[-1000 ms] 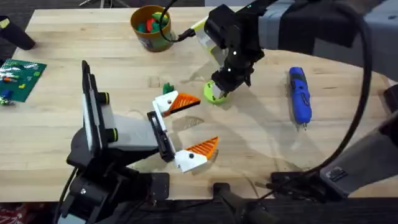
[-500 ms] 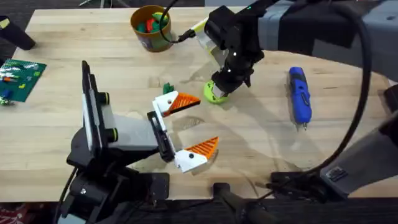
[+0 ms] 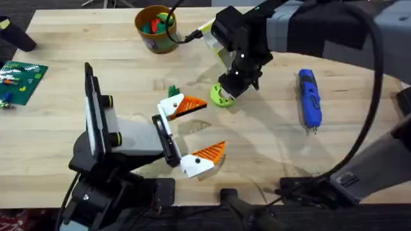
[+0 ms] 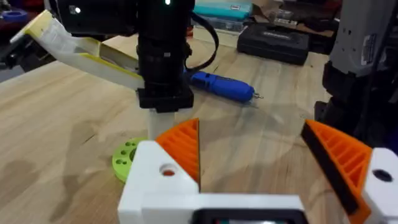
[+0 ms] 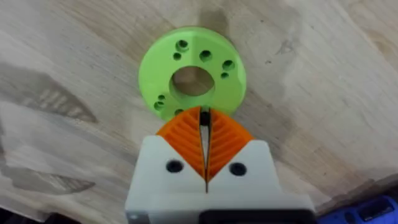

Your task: Pick up the gripper from the table and insert it into the empty holder that is missing its gripper. Then pick up a screw, insert it into the mounting hole, and use the screwdriver to tighten it. Finally, clean up the table by picking up the vegetable and placing it into the bucket.

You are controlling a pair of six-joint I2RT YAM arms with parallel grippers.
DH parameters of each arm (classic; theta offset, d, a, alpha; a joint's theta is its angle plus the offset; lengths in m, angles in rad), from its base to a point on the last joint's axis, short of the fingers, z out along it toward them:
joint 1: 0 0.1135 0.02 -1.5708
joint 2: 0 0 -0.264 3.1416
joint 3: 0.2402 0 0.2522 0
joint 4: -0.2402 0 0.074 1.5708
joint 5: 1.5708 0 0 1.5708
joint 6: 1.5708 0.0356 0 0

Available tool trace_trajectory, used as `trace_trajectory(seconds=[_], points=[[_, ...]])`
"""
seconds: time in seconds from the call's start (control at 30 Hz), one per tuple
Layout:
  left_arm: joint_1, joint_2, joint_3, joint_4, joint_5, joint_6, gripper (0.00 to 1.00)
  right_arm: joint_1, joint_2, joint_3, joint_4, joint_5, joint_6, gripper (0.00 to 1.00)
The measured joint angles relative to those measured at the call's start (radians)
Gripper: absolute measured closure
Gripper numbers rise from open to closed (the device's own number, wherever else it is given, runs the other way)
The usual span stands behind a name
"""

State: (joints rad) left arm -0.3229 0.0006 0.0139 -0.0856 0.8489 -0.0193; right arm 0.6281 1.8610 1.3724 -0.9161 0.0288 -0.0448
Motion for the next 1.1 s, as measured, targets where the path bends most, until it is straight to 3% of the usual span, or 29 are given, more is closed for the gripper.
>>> trace_trajectory(seconds=[0.53,0.83,0.9,1.1], points=[[0.000,0.000,0.000,0.000,0.000,0.000,0.014,0.000,0.000,0.034,-0.049,0.000,0.000,0.994],[0.000,0.000,0.000,0.000,0.000,0.000,0.015,0.000,0.000,0.229,-0.199,0.001,0.000,0.994],[0.000,0.000,0.000,0.000,0.000,0.000,0.014,0.000,-0.002,0.339,-0.276,0.004,-0.001,0.994],[0.000,0.000,0.000,0.000,0.000,0.000,0.014,0.000,-0.003,0.512,-0.408,0.005,-0.008,0.994]])
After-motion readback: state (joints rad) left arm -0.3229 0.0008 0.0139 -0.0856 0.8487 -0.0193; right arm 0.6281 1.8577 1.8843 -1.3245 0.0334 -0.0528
